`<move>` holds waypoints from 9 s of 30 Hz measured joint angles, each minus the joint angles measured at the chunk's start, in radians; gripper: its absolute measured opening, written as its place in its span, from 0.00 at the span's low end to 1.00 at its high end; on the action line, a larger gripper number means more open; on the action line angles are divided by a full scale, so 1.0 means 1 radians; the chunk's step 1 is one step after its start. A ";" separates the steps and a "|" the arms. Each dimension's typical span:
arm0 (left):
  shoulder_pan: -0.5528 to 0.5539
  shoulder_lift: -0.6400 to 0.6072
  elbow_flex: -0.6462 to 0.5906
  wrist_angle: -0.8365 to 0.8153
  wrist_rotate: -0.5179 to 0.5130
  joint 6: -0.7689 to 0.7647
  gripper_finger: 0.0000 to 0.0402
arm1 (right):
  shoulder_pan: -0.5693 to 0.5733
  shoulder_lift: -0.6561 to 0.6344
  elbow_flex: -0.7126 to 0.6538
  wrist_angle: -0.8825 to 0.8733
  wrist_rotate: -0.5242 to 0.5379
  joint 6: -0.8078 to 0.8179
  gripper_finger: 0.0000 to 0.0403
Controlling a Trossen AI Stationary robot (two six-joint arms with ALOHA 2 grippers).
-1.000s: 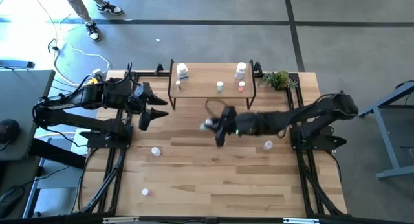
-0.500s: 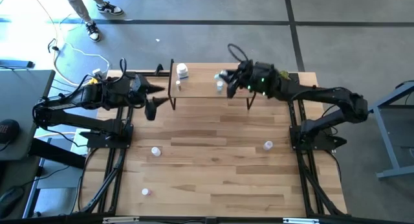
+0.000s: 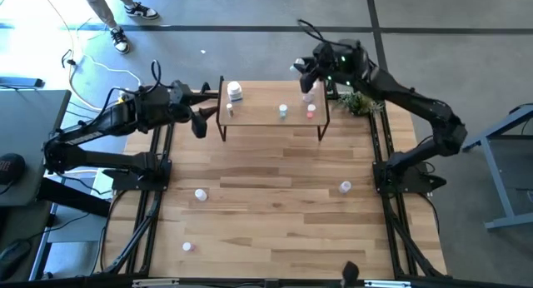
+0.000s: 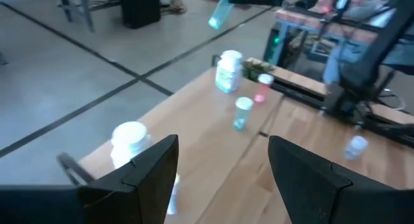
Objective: Pick and place medicine bottles onto shelf by color
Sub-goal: Put the blue pill bottle on the shelf, then put the white pill bottle on the shelf
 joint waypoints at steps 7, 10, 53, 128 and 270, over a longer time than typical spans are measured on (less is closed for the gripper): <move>0.079 -0.001 0.000 -0.004 -0.003 0.000 0.57 | -0.011 0.155 0.173 -0.185 -0.037 -0.080 0.24; 0.092 -0.001 0.000 -0.006 -0.003 0.000 0.57 | -0.012 0.210 0.210 -0.196 -0.084 -0.080 0.24; 0.095 0.000 0.000 -0.007 -0.004 -0.003 0.57 | 0.032 0.372 0.247 -0.427 -0.019 -0.200 0.24; -0.145 -0.014 0.000 -0.540 0.247 -0.181 0.64 | 0.286 0.138 0.247 -0.515 0.053 0.373 0.39; -0.745 0.779 -0.240 -0.363 0.153 0.576 0.50 | 0.634 0.138 0.245 -0.696 0.284 0.654 0.39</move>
